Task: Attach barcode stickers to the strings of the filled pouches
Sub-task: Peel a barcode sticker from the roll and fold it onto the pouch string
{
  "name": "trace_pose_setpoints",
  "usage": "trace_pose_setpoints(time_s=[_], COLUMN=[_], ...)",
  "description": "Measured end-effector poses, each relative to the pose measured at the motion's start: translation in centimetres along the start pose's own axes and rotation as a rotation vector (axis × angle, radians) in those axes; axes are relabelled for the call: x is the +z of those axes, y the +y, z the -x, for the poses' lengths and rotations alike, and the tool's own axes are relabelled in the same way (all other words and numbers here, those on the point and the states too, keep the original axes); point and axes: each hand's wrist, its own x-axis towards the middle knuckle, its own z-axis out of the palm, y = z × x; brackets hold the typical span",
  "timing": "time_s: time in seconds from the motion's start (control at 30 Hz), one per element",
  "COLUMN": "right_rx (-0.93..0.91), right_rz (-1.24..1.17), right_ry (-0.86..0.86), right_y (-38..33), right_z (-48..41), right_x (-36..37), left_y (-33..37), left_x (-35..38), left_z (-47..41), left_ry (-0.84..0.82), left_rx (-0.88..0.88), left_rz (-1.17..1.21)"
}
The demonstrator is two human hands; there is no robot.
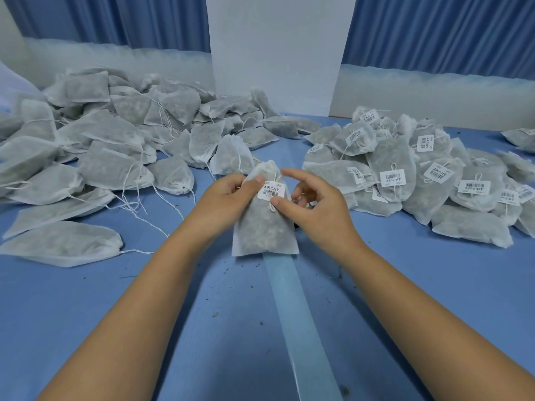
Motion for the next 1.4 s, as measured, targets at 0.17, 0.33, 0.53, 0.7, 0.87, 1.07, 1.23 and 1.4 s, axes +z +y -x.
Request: trace_pose_setpoints(time_s=[0.17, 0.33, 0.53, 0.7, 0.87, 1.07, 1.23, 1.4], right_rx=[0.383, 0.431, 0.406, 0.348, 0.199, 0.135, 0.178, 0.272], right_rz=[-0.307, -0.510, -0.499, -0.420, -0.196, -0.255, -0.570, -0.585], right_ry=[-0.064, -0.176, -0.167, -0.106, -0.279, -0.061, 0.146, 0.128], right_y=[-0.6, -0.8, -0.6, -0.9, -0.9, -0.1, 0.6, 0.9], right_z=[-0.2, -0.1, -0.2, -0.3, 0.1, -0.6, -1.6, -1.6], right_x=[-0.2, -0.5, -0.3, -0.1, -0.3, -1.0, -2.0, -1.9], left_y=[0.1, -0.3, -0.4, -0.5, -0.4, -0.7, -1.7, -3.2], left_x=[0.5, 0.8, 1.0, 1.2, 0.9, 0.6, -0.3, -0.7], left_z=[0.1, 0.1, -0.2, -0.3, -0.9, -1.5, -2.7, -3.2], left_ry=[0.021, 0.008, 0.018, 0.094, 0.285, 0.289, 0.349, 0.372], left_rx=[0.078, 0.121, 0.124, 0.108, 0.026, -0.064, -0.132, -0.049], left_rz=[-0.023, -0.044, -0.011, -0.014, 0.148, 0.404, 0.376, 0.078])
